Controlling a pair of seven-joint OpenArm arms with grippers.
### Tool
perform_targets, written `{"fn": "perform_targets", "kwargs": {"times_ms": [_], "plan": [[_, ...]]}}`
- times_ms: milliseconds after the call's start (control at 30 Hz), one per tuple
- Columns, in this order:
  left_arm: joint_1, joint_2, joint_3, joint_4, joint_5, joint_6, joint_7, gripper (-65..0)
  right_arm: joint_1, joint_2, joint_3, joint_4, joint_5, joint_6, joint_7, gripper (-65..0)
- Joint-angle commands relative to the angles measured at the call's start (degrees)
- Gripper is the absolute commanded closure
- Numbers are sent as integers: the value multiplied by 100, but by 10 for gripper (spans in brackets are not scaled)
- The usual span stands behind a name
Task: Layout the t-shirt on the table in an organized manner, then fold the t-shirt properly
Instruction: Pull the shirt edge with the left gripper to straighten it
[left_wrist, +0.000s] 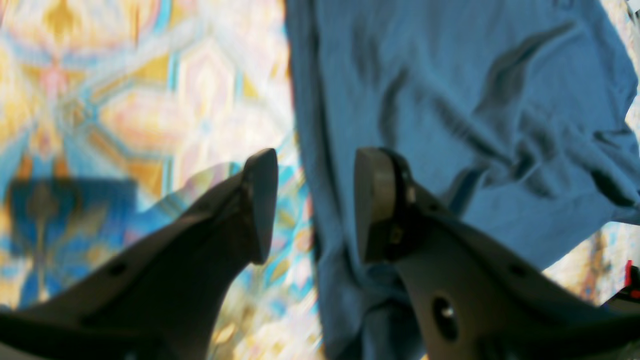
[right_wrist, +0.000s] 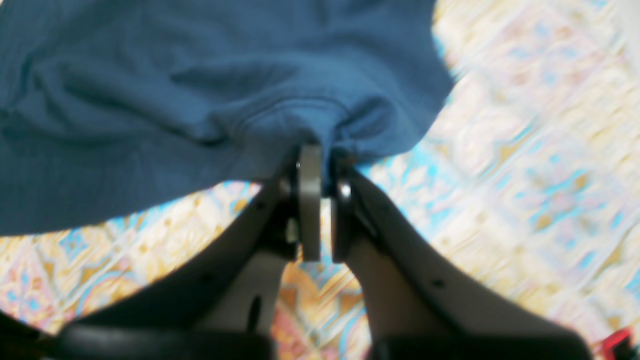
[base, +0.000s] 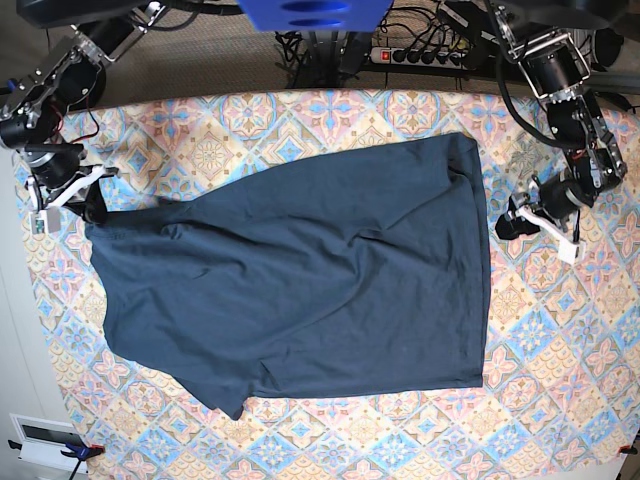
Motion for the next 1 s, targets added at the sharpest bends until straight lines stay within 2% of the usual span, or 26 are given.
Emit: {"fn": "perform_targets", "kwargs": {"times_ms": [0,167,333,533,667,800,967], "plan": [[28,-124,-24,90,-90,-45,-60,-253,52,121,22,93,108,12,131,-4],[266,-485,653,99,-134,-54,-69,-257,87,121,-4,75,108,12,140,-4],[257,-538,1101,99,-583,-63,-42,-261,96,112,-22,-57,99,12,140,-3],[257,-634,1716,99,-829,-54,-69,-383,96,112,-22,-83,99,12,140,-3],[239,-608,1787,82,-829,-45,-86,-410,96,112,-22,-83,99,12,140,-3],[116,-371,1795,46,-776,-45,-412,-410,96,112,-22,-83,99,12,140,-3],[-183,-28,1795,-288,-363,-45,-403,-410,96,103,-22,-83,99,12,140,-3]]}}
